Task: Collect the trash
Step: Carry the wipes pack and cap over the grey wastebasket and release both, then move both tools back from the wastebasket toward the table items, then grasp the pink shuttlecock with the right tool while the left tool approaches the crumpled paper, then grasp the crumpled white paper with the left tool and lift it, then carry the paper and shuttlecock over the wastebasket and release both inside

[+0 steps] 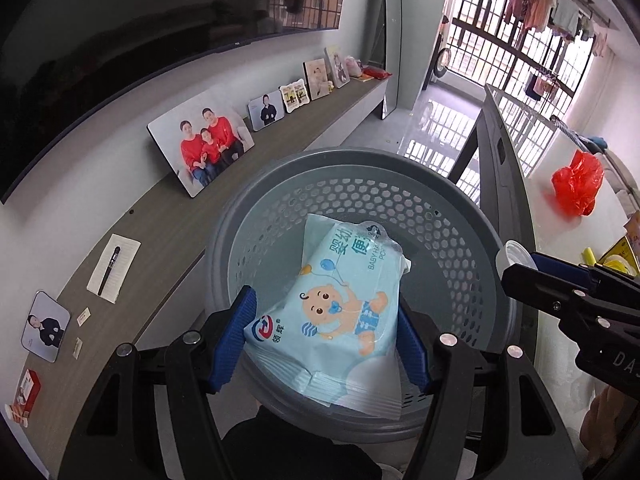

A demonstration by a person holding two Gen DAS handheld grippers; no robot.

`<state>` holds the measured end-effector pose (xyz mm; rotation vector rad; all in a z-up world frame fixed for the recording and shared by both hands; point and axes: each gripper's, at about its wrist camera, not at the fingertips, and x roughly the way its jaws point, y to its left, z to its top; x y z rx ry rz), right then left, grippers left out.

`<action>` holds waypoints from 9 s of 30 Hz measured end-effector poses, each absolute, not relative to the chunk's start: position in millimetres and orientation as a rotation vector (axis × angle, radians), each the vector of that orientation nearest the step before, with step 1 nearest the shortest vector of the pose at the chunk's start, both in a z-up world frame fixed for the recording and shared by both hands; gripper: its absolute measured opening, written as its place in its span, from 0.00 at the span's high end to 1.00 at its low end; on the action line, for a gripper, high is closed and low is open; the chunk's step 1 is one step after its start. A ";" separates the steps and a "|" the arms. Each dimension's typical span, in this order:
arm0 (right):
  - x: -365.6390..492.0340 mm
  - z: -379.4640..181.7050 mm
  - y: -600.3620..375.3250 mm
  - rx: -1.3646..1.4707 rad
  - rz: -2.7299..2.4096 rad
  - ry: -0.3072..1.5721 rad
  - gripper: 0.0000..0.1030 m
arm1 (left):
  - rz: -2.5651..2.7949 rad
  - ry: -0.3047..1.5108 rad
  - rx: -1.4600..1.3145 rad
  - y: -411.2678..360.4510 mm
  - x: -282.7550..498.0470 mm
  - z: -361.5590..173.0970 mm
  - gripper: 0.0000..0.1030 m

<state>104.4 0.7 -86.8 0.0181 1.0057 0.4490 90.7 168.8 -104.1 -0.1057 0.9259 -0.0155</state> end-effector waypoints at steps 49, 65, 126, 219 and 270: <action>89.9 -70.8 -29.2 0.121 0.432 0.916 0.45 | 0.042 0.919 -0.091 172.5 84.6 -66.9 0.26; 10.0 -52.0 -112.5 0.187 0.328 0.865 0.41 | -0.020 0.888 -0.056 126.2 54.5 -43.1 0.22; -40.8 -92.9 -263.1 0.207 0.064 0.906 0.28 | -0.268 0.968 0.056 -47.0 1.5 -70.0 0.19; -39.4 -58.1 -177.2 0.163 0.266 0.884 0.42 | -0.176 0.857 0.086 14.9 25.2 -52.8 0.77; 85.6 -82.3 -30.8 0.022 0.427 0.931 0.33 | 0.080 0.962 -0.066 155.2 95.0 -100.9 0.42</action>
